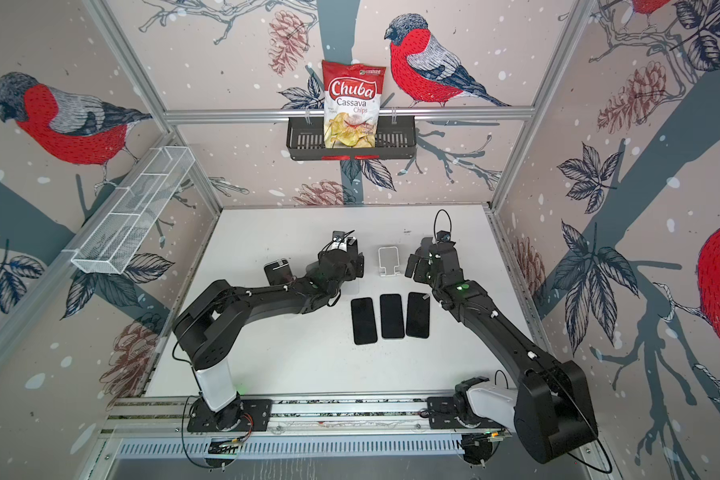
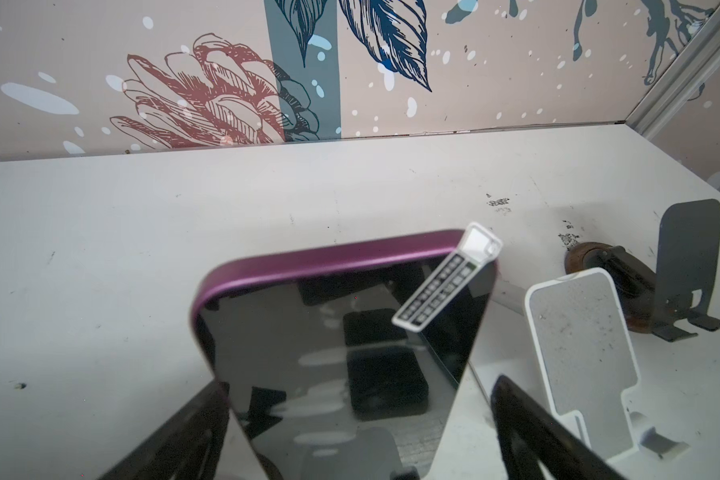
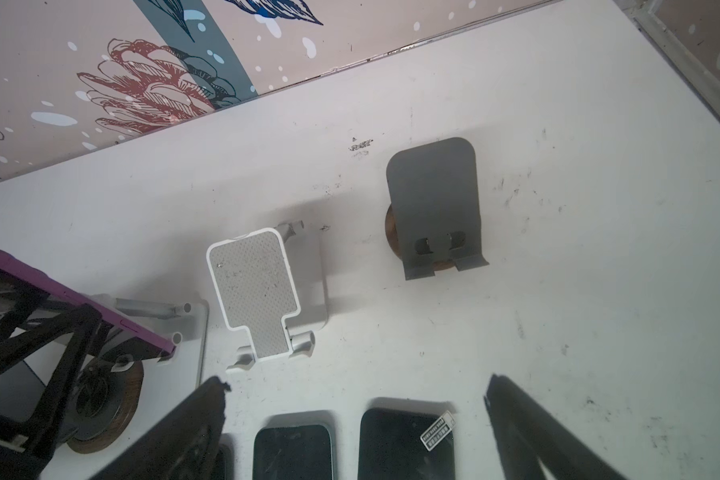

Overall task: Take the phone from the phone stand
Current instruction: 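Close the left gripper on the pink-edged phone and lift it off its stand, then carry the pink-edged phone with the left gripper nearer the robot beside the black phones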

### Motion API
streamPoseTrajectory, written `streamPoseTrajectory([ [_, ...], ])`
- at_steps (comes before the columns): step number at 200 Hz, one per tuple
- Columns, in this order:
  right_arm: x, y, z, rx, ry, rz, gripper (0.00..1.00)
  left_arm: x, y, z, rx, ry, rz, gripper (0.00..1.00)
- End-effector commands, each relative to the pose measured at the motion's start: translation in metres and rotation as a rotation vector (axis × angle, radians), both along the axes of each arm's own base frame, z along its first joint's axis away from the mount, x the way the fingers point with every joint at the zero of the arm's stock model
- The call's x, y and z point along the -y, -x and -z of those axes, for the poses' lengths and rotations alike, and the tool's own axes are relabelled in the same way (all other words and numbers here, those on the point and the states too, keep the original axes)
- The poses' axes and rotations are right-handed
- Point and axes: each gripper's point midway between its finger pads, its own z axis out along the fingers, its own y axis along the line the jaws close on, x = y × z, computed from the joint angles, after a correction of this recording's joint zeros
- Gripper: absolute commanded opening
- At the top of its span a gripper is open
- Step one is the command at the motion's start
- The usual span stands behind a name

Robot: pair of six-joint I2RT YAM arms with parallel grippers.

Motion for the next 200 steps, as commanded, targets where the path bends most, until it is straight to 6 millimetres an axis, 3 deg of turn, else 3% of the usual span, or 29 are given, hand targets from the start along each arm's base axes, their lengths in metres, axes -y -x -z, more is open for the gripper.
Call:
streamPoseTrajectory([
  [1,-0.0013,-0.0044,-0.0046,0.020,-0.010,-0.005,0.99,-0.0016,-0.0069,-0.0067,0.024,0.019,-0.025,0.96],
  [82,-0.0008,-0.0070,0.0005,0.004,-0.011,-0.004,0.99,-0.0012,-0.0131,-0.0018,0.015,0.023,-0.023,0.80],
  [200,-0.0019,-0.0082,0.0046,-0.010,-0.015,-0.007,0.99,-0.0002,-0.0144,-0.0037,0.018,0.006,-0.015,0.64],
])
